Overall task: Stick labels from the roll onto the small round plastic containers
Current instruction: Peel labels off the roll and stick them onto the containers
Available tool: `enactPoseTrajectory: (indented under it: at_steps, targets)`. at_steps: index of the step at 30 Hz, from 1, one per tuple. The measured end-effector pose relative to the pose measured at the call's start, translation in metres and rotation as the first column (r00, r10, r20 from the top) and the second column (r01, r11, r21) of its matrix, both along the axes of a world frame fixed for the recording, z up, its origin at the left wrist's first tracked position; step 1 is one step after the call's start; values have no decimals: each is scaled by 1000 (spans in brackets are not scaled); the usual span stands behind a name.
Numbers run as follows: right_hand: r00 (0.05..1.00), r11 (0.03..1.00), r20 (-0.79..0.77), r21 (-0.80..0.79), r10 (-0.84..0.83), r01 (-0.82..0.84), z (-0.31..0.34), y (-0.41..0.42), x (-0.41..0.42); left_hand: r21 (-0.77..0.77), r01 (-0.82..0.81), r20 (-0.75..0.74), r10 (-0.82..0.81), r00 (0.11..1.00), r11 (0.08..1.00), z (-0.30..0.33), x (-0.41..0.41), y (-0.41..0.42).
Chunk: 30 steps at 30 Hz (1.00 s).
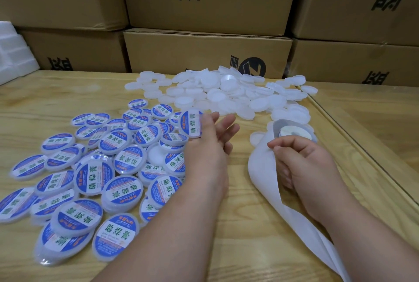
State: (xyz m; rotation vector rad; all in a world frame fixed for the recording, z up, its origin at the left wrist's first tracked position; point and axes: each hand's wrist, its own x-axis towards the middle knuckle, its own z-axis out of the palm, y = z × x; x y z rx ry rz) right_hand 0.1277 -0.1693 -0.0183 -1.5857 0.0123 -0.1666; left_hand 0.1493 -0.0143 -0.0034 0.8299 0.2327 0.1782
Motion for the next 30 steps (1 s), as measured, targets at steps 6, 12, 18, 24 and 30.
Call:
enactPoseTrajectory:
  at_steps: [6, 12, 18, 24, 30]
  targets:
    - [997, 997, 57, -55, -49, 52, -3, 2, -1, -133, -95, -51, 89, 995, 987, 1, 2, 6]
    - [992, 975, 101, -201, -71, 91, -1, 4, 0, 642, -88, 119, 15, 993, 762, -11, -5, -7]
    - [995, 995, 35, -47, -89, 91, 4, 0, -1, 994, 62, -88, -335, 938, -87, -23, -11, -16]
    - [992, 992, 17, -14, -121, 121, 6, 1, -1, 959, 67, -180, -408, 895, -275, -24, -13, -18]
    - [994, 994, 37, 4, -105, 105, 6, 0, -1, 989, 25, -60, -248, 967, -143, -26, -13, -19]
